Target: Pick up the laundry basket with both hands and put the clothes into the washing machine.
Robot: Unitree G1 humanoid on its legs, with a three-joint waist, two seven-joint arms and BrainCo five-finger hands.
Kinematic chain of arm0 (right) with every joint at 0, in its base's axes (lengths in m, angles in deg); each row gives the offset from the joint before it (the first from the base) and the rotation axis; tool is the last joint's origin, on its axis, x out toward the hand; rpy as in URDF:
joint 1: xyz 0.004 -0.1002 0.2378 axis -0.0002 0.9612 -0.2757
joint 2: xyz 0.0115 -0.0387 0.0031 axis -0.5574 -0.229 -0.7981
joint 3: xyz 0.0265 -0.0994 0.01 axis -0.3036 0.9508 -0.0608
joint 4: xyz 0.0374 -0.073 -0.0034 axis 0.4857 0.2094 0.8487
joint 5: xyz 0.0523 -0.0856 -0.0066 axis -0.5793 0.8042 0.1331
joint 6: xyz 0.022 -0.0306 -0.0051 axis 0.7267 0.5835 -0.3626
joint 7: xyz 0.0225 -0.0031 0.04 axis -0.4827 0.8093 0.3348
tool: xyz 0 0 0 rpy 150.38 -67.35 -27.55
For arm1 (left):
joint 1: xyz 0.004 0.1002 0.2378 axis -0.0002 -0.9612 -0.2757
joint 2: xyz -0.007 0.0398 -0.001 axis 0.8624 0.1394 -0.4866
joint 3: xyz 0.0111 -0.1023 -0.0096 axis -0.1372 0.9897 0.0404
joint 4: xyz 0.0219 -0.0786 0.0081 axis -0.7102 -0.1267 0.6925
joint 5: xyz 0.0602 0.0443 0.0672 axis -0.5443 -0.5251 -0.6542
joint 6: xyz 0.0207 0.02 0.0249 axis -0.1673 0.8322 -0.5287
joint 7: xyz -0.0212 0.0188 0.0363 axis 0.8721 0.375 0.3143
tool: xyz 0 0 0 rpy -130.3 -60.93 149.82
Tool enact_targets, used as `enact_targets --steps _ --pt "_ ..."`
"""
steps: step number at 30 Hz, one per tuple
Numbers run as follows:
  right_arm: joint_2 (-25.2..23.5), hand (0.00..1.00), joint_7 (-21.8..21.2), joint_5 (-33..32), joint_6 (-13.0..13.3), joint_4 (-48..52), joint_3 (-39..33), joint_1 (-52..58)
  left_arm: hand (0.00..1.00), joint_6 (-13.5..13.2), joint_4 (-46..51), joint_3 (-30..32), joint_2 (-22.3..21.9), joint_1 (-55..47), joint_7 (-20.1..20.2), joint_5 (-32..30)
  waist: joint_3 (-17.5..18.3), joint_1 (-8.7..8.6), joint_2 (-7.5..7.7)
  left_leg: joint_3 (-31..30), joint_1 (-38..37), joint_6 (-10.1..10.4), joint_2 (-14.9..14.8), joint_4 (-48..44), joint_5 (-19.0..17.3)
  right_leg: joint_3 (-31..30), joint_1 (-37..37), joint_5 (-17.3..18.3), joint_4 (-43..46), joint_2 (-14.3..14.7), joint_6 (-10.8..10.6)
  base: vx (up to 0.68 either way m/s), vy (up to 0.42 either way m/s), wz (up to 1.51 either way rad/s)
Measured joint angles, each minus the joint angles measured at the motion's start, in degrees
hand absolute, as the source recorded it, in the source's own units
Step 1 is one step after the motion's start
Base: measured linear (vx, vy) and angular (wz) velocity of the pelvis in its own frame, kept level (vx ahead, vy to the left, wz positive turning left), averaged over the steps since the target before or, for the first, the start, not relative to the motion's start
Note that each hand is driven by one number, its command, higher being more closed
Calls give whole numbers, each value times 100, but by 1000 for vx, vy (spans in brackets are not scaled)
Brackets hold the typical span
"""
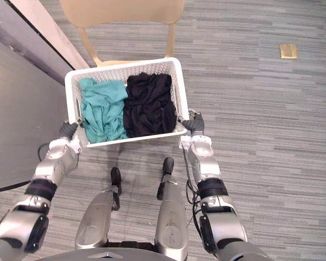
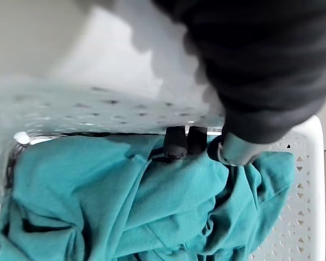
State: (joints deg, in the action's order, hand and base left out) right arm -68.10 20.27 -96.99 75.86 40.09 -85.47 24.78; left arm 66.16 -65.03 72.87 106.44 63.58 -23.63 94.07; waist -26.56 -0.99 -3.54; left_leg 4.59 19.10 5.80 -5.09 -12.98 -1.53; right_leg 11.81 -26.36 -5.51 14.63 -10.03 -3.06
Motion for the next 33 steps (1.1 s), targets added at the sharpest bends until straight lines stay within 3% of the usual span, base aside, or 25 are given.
enact_targets --steps 7,8,9,18,25,33 --pt "0 100 236 -202 35 -363 169 -452 100 22 -996 -271 251 1030 -21 -8 -5 18 9 7 383 -27 -17 -178 -21 9 -213 -128 -142 -53 -9 5 36 1" --pt "4 100 270 -203 36 -365 181 -532 0 22 -1075 -271 286 1183 -21 -22 -6 37 9 30 480 -26 -53 -278 -68 0 -275 -148 -150 -24 7 7 4 -11" --pt "5 0 299 -204 37 -366 186 -600 0 22 -1213 -266 305 1352 -27 -22 -6 47 10 49 543 -29 -83 -333 -91 -11 -320 -173 -167 -3 12 -14 -12 -20" --pt "-3 0 370 -209 -109 -359 271 -866 0 15 -1554 105 463 2175 -452 -36 -19 88 32 385 803 17 -456 -694 -220 4 -403 -298 -350 245 85 -2 -28 -11" --pt "8 0 349 -209 -143 -114 496 -915 0 12 -1535 263 453 2335 -474 -93 -19 60 34 528 776 18 -534 -704 -219 5 -440 -298 -325 286 86 12 -33 -6" --pt "312 0 -48 -197 -152 -63 730 -939 0 21 -1543 715 494 2352 -575 -251 -51 92 107 647 528 19 -578 -696 -218 -10 -315 -277 -230 312 101 4 -23 -7"
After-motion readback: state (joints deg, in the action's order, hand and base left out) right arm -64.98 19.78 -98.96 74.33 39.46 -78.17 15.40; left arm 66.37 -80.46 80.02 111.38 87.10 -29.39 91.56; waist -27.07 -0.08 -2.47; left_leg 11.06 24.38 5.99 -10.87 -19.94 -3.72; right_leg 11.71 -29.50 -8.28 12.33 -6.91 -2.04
